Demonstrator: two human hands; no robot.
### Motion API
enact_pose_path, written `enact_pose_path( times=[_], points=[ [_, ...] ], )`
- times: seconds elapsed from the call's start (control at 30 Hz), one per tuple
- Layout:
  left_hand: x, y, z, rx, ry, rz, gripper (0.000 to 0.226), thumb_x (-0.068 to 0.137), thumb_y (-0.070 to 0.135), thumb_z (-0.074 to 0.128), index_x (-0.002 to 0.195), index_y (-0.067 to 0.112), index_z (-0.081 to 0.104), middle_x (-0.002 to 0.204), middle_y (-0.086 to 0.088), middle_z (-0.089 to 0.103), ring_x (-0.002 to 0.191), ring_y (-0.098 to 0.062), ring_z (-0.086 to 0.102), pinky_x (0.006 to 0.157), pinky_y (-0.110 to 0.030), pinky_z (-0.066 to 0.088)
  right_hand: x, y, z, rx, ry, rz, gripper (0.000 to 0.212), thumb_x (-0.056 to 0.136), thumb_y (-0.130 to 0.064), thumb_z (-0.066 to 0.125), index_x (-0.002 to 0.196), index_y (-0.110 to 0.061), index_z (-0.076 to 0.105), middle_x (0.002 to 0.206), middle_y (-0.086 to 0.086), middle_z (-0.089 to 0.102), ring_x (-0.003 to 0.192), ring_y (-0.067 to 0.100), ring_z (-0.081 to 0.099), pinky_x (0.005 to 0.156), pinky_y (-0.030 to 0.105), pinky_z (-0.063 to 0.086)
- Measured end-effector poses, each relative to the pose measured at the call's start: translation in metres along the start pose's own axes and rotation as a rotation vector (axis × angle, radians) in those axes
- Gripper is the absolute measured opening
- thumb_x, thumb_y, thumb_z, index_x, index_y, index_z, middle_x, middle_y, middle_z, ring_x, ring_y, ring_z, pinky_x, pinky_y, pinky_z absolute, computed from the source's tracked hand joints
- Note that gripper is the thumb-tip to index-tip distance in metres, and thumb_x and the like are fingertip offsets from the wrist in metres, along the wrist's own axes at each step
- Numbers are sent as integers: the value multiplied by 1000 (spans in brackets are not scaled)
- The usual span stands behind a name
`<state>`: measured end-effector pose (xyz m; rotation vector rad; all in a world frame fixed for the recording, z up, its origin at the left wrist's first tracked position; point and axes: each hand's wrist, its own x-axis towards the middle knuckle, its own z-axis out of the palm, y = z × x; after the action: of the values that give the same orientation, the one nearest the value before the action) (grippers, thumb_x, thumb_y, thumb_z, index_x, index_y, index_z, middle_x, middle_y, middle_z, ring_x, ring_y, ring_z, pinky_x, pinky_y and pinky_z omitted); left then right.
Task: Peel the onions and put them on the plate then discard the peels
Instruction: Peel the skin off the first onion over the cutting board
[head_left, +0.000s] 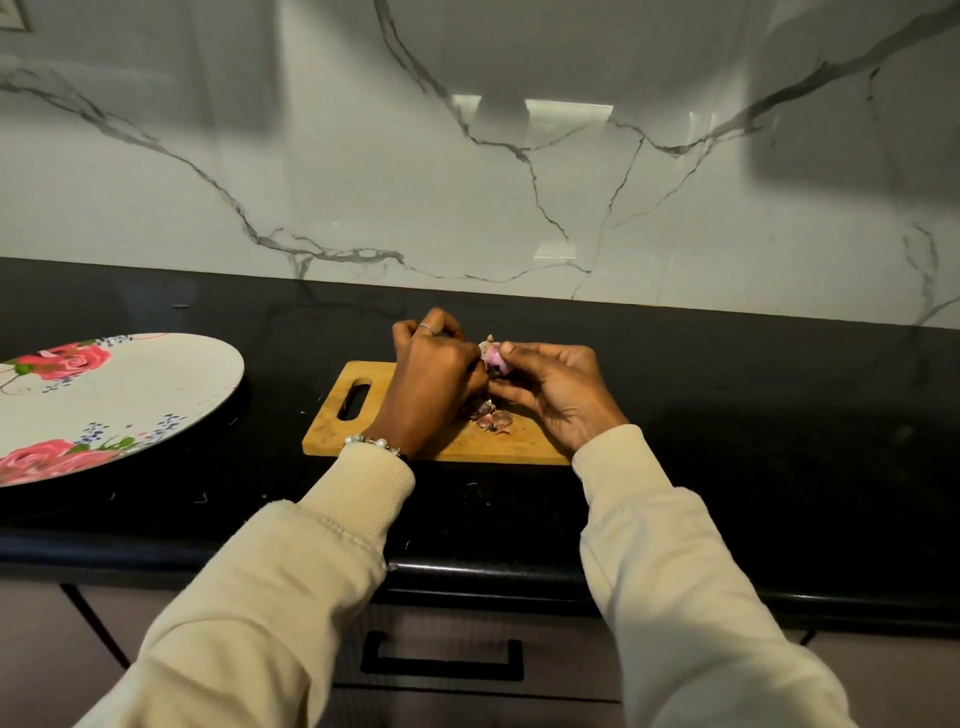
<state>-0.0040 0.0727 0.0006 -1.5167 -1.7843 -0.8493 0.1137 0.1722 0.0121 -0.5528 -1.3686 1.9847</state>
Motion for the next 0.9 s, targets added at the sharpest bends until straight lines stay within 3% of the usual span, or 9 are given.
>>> enact_pose_path(
  times=[0.2, 0.4, 0.6, 0.9],
  points=[
    [-1, 0, 1, 17, -8, -9, 17, 79, 21, 64, 68, 9, 71, 70, -3, 64, 95, -13, 42, 78, -34, 20, -2, -1, 1, 16, -19, 5, 6, 88, 3, 66, 88, 4, 72, 93, 20, 75, 90, 31, 74, 72, 38, 63],
    [1, -1, -3, -78, 61, -174, 10, 85, 13, 68, 87, 12, 77, 84, -4, 68, 99, -25, 54, 77, -27, 10, -2, -2, 0, 90, -24, 6, 8, 88, 3, 66, 92, 8, 70, 101, 25, 72, 97, 35, 72, 74, 41, 62],
    [2, -3, -3, -111, 46, -289, 22, 91, 25, 64, 112, 25, 73, 103, 0, 69, 110, -18, 49, 83, -31, 13, -1, -5, -1, 197, 16, 5, 9, 89, 2, 65, 93, 10, 68, 100, 27, 72, 99, 37, 71, 69, 39, 63],
    [1, 0, -4, -77, 42, -204, 16, 90, 29, 66, 97, 20, 78, 85, 0, 73, 102, -23, 54, 82, -33, 12, 0, -4, -2, 103, -8, 30, 12, 90, 0, 65, 95, 10, 68, 96, 23, 74, 91, 32, 73, 69, 37, 63]
  ],
)
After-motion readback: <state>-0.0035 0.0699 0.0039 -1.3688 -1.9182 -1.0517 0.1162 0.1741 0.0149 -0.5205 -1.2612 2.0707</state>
